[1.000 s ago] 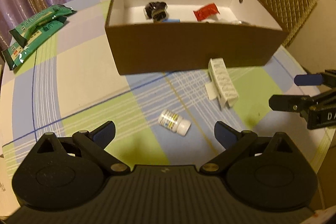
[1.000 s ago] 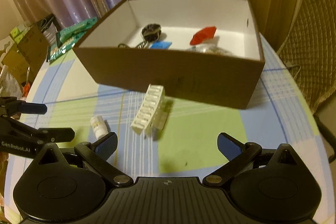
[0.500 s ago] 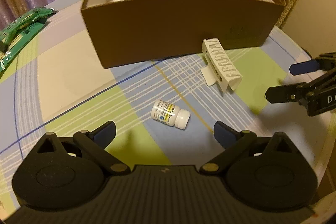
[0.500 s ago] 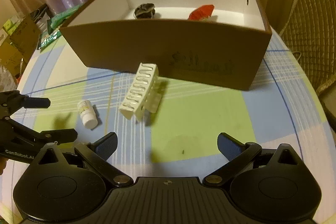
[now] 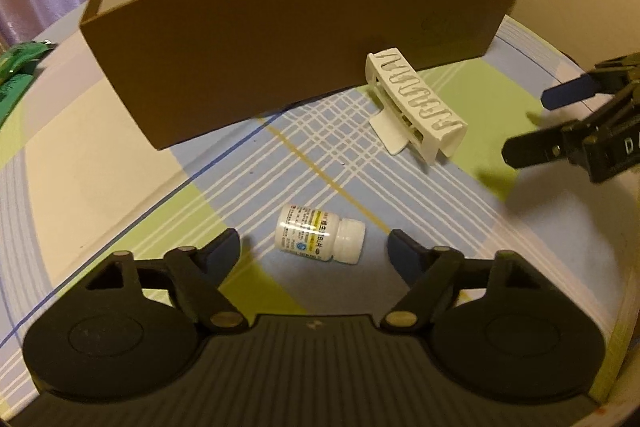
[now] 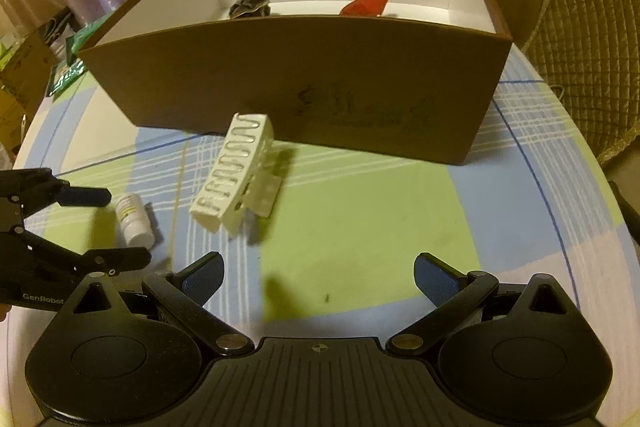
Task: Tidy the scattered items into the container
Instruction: 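Grasp the white pill bottle with the left gripper while the right grasps the white clip holder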
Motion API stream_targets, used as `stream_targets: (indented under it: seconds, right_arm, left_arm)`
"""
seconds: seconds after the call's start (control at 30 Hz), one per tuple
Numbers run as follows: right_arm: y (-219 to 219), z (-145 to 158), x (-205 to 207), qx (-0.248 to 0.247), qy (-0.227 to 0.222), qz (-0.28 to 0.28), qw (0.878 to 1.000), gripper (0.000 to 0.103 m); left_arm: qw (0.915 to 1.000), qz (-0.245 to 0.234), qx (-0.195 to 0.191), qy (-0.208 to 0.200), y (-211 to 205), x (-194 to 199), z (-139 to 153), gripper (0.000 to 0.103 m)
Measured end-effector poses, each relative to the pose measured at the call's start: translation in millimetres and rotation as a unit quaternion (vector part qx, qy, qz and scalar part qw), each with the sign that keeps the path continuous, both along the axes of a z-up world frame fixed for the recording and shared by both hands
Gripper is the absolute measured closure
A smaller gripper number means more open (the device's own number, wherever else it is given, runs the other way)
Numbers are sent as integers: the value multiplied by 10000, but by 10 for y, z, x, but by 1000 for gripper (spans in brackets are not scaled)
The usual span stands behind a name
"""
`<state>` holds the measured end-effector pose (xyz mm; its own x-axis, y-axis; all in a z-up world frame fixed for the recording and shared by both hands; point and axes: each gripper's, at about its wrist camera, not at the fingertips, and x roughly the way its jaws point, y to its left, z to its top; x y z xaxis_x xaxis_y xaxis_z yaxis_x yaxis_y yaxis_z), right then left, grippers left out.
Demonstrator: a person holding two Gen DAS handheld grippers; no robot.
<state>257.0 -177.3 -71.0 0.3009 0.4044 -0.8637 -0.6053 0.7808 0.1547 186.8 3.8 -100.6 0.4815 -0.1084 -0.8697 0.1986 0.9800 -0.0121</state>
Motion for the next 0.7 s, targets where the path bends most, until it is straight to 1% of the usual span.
stream_targets:
  seconds: [0.1, 0.2, 0.3, 0.37, 0.47, 0.7]
  right_arm:
    - [5, 17, 32, 8, -15, -14, 10000, 4]
    - [31, 25, 43, 21, -10, 16, 10000, 4]
    - [63, 42, 47, 70, -1, 53, 10000, 4]
    - [95, 64, 46, 108, -7, 105, 9999, 4]
    - [165, 102, 45, 173, -50, 193, 9996, 4]
    - [431, 104, 67, 224, -142, 411, 9988, 5]
  left_arm:
    - [9999, -133, -45, -12, 24, 38, -20, 27]
    - [9995, -293, -151, 2, 34, 76, -32, 33]
    - [9989, -410, -215, 93, 37, 107, -69, 48]
    - [9989, -430, -209, 24, 50, 91, -57, 61]
    - [9992, -251, -302, 17, 142, 96, -38, 61]
    - [9995, 223, -186, -83, 345, 82, 63, 61]
